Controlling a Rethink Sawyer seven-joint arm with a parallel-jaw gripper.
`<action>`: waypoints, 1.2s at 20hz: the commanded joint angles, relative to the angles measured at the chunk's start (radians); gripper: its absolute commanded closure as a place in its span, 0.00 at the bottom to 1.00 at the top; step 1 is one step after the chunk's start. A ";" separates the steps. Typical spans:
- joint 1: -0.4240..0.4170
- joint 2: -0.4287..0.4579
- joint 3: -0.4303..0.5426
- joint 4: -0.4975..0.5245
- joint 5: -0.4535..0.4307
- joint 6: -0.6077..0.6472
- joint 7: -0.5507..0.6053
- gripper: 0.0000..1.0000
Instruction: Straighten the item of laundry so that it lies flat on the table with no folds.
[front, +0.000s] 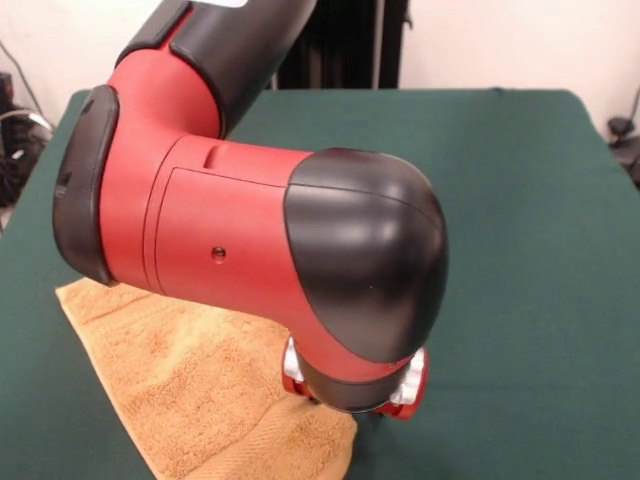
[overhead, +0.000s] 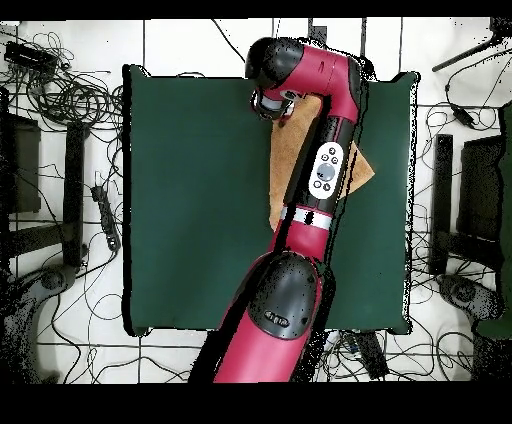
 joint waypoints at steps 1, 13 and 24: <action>0.013 0.121 0.008 0.098 -0.013 -0.085 -0.139 1.00; 0.011 0.117 -0.017 0.113 0.016 -0.100 -0.156 1.00; 0.006 0.108 -0.022 0.119 0.063 -0.067 -0.121 1.00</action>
